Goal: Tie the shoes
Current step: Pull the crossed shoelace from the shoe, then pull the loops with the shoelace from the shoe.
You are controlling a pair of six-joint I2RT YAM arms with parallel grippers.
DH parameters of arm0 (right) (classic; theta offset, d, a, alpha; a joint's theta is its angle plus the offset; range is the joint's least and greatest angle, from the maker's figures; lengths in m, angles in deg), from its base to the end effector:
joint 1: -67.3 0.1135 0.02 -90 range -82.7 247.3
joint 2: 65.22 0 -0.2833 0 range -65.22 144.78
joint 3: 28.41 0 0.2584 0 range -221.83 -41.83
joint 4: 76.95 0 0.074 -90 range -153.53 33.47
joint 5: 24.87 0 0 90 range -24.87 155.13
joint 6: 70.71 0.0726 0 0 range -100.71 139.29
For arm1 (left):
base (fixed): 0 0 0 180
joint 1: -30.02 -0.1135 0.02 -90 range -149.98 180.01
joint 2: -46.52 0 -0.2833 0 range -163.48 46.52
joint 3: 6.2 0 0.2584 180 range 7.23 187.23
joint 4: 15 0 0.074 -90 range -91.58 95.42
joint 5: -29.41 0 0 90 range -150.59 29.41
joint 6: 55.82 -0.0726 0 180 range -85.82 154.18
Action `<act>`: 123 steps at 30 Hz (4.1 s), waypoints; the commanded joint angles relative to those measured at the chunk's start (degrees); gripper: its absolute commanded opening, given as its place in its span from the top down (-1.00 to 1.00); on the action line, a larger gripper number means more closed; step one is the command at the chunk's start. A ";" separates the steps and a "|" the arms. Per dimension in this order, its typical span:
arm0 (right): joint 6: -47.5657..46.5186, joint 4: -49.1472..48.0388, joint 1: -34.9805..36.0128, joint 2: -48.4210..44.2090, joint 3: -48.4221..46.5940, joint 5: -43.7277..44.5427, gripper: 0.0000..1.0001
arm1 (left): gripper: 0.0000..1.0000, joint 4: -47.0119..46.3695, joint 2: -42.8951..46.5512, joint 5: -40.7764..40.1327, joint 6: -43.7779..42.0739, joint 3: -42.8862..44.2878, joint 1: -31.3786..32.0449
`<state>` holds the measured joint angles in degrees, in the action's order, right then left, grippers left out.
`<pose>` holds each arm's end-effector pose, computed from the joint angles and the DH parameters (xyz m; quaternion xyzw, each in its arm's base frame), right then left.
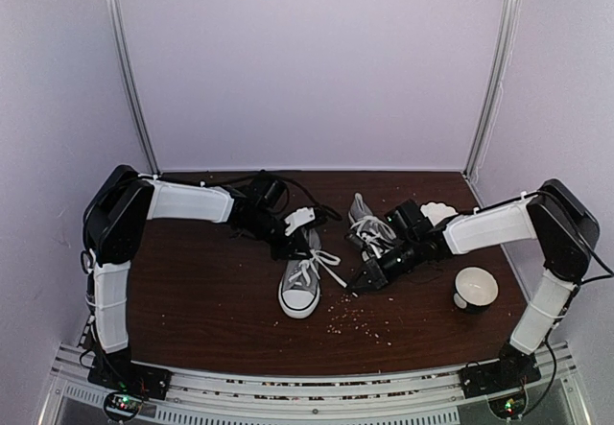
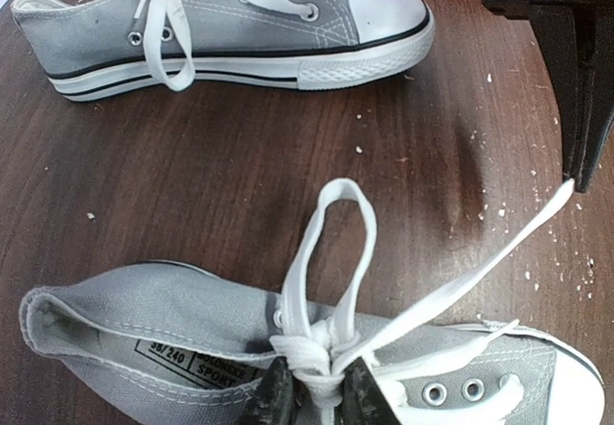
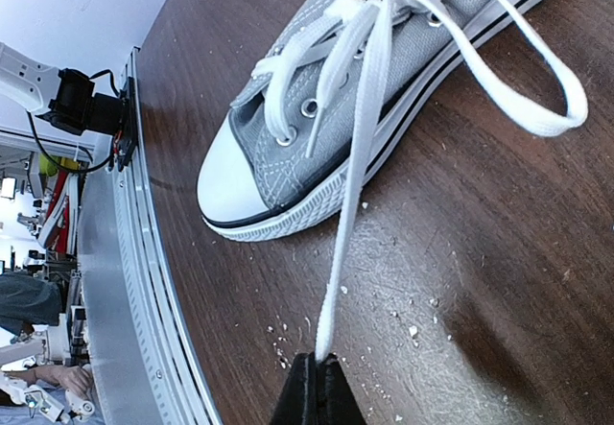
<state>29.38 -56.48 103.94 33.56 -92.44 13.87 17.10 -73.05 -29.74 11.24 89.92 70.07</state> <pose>0.2420 0.2505 0.1481 -0.3234 0.8077 0.4858 0.0837 0.3389 -0.3335 0.1447 0.5482 0.7440 -0.2937 0.2445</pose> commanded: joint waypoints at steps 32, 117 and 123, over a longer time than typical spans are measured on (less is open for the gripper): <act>-9.73 -8.34 -2.57 12.67 -15.76 11.36 0.00 | 0.65 1.71 0.34 0.46 -3.01 -1.40 -0.85; -7.47 -4.53 1.67 11.07 -13.22 6.72 1.00 | 1.00 1.02 0.84 2.14 0.06 2.89 -6.87; -4.64 -5.34 4.44 9.69 -11.36 9.12 1.00 | 1.00 0.02 0.08 -0.96 2.74 2.31 -8.23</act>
<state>22.25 -61.31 107.16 45.37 -105.21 20.56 20.25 -73.66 -27.80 11.22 93.11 62.77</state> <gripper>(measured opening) 0.009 0.005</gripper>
